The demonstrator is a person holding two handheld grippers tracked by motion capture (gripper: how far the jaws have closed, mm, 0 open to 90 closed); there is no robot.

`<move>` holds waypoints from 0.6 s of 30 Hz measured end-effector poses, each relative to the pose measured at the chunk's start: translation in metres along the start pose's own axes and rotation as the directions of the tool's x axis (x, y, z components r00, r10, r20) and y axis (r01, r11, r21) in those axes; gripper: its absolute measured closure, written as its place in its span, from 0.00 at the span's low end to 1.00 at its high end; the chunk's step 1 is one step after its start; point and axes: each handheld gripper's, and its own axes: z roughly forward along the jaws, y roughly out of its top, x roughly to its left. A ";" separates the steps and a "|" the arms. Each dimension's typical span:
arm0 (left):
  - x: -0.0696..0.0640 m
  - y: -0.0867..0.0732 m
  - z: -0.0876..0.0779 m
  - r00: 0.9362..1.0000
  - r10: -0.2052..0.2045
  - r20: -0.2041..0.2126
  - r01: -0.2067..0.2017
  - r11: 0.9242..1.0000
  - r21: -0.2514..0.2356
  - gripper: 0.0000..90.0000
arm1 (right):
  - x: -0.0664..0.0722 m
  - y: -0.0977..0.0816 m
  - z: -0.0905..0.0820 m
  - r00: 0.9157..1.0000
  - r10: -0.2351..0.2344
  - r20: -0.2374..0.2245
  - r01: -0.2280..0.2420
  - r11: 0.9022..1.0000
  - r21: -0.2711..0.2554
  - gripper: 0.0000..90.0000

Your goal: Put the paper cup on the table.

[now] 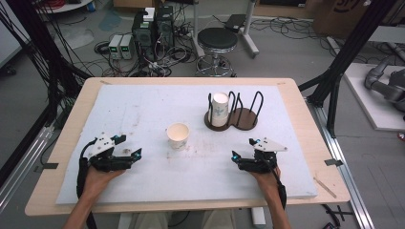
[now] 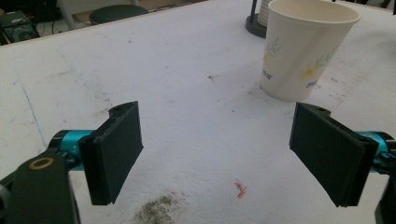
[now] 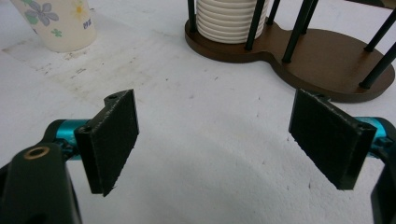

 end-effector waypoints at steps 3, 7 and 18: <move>-0.001 -0.001 -0.002 1.000 -0.007 -0.019 0.006 1.000 -0.018 0.19 | -0.001 0.000 -0.001 1.000 0.008 0.002 -0.008 1.000 -0.009 0.18; 0.001 -0.003 -0.003 1.000 -0.015 -0.011 0.015 0.999 -0.034 0.19 | -0.002 -0.001 -0.001 1.000 0.011 0.001 -0.011 1.000 -0.008 0.18; 0.001 -0.004 -0.005 1.000 -0.014 -0.007 0.014 0.998 -0.054 0.21 | -0.001 -0.001 -0.001 1.000 0.018 0.009 -0.018 1.000 -0.014 0.18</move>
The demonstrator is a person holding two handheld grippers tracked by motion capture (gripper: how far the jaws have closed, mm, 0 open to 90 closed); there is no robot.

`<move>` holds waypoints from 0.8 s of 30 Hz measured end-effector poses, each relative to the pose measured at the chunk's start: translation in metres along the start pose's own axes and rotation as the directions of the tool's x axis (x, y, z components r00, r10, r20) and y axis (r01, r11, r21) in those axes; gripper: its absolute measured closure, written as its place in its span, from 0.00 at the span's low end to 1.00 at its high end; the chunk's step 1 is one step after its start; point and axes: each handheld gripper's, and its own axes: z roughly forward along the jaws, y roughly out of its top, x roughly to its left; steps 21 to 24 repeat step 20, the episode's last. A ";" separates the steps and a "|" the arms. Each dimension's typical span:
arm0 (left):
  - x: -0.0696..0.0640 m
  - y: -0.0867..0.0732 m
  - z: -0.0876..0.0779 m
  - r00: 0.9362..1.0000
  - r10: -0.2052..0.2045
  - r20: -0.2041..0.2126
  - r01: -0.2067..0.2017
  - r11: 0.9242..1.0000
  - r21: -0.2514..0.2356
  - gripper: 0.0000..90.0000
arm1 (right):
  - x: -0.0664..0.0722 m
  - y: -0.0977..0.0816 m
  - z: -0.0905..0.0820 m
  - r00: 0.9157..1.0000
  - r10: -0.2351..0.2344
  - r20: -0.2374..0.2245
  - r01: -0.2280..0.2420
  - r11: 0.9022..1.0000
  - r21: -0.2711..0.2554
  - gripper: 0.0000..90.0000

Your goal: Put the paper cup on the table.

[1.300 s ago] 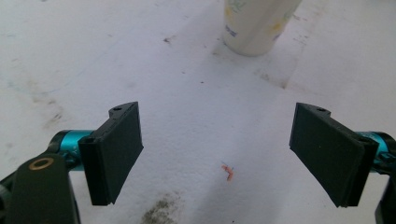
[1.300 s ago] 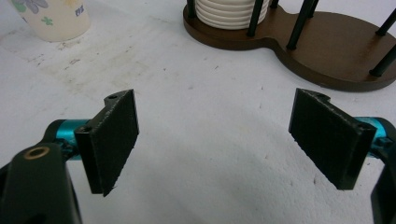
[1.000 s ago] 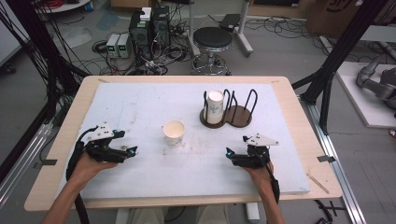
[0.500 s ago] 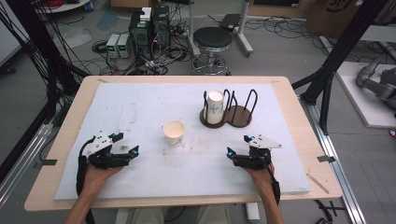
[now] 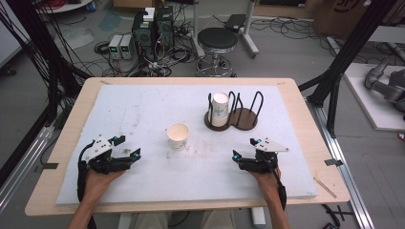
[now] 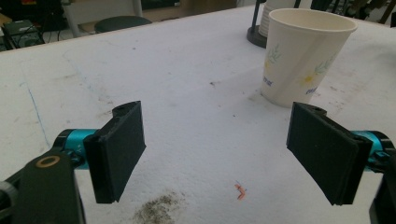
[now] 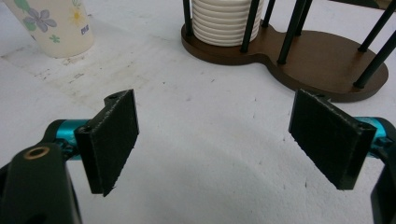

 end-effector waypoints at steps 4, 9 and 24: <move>-0.002 0.000 0.000 1.000 0.012 -0.004 -0.012 1.000 -0.005 0.21 | 0.000 0.000 0.000 1.000 -0.009 0.000 0.009 1.000 -0.003 0.18; -0.001 0.000 -0.001 1.000 0.007 -0.001 -0.007 1.000 -0.009 0.22 | -0.002 -0.001 -0.001 1.000 0.002 -0.003 -0.002 1.000 -0.013 0.18; 0.001 -0.001 -0.003 1.000 -0.011 -0.001 0.011 1.000 -0.028 0.22 | -0.004 -0.002 -0.002 0.999 0.035 -0.018 -0.036 0.999 -0.027 0.18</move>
